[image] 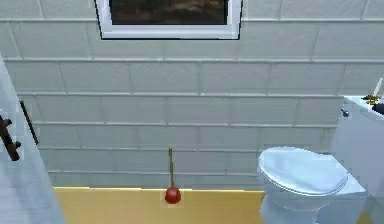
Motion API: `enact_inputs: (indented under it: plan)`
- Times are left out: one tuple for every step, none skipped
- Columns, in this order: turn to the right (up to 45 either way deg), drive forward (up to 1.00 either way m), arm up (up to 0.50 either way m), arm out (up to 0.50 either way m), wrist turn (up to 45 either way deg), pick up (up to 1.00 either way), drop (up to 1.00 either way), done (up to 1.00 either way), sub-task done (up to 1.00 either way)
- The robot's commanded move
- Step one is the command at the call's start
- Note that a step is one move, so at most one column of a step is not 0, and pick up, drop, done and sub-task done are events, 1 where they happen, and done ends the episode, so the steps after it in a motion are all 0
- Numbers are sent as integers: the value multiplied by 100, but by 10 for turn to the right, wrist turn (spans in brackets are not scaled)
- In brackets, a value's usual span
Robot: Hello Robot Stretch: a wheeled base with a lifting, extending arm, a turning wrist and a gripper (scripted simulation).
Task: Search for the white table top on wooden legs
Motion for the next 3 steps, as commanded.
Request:
enact_inputs:
  plan:
    - [-450, 0, 0, 0, 0, 0, 0, 0, 0]
    - [-150, 0, 0, 0, 0, 0, 0, 0, 0]
    - [0, 55, 0, 0, 0, 0, 0, 0, 0]
